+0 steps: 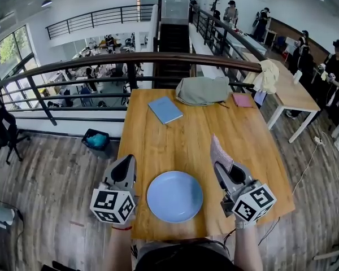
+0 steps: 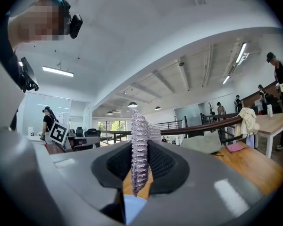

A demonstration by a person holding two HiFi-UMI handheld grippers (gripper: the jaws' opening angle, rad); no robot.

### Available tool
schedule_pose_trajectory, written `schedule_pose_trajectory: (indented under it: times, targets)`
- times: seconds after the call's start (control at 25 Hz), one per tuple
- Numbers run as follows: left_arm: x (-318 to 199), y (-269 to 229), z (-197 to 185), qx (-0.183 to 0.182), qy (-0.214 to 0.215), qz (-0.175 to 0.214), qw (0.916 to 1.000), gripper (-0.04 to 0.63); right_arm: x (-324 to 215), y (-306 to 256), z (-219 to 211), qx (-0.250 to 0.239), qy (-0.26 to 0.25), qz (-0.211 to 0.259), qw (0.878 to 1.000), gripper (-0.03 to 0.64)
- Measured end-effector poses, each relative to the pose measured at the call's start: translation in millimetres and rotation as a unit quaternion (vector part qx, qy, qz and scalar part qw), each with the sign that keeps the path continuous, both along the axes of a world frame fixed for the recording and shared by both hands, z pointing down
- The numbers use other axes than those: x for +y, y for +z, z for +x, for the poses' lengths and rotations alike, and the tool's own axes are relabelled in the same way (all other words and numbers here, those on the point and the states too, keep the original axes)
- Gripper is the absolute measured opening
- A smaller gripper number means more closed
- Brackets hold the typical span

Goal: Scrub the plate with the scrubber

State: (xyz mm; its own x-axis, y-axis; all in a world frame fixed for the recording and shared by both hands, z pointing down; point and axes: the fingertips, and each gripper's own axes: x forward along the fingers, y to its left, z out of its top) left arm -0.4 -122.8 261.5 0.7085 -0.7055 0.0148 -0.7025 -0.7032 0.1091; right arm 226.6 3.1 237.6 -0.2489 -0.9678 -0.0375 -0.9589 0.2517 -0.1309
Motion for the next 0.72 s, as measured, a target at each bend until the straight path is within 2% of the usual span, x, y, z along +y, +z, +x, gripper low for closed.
schedule_pose_trajectory:
  times: [0.16,0.28,0.52,0.72]
  targets:
    - [6.6,-2.9,-2.2,0.034,0.003,-0.018,0.9993,-0.003,4.4,-3.3,7.9,0.015,0.024,-0.001,1.000,0.084]
    - [12.8,-4.5,0.4,0.035,0.007,-0.015,0.9993,-0.004,5.0,-6.7,13.9,0.023,0.048,0.006,0.999,0.084]
    - [19.0,-20.9,-13.8,0.034,-0.006,0.020,0.9992,-0.003,6.9,-18.4,4.7,0.124,0.076,0.034,0.989,0.084]
    - [18.4,-27.7,-16.4,0.045,-0.006,0.028,0.9985,-0.004,5.0,-27.2,-1.9,0.104,0.064,0.049,0.991,0.084]
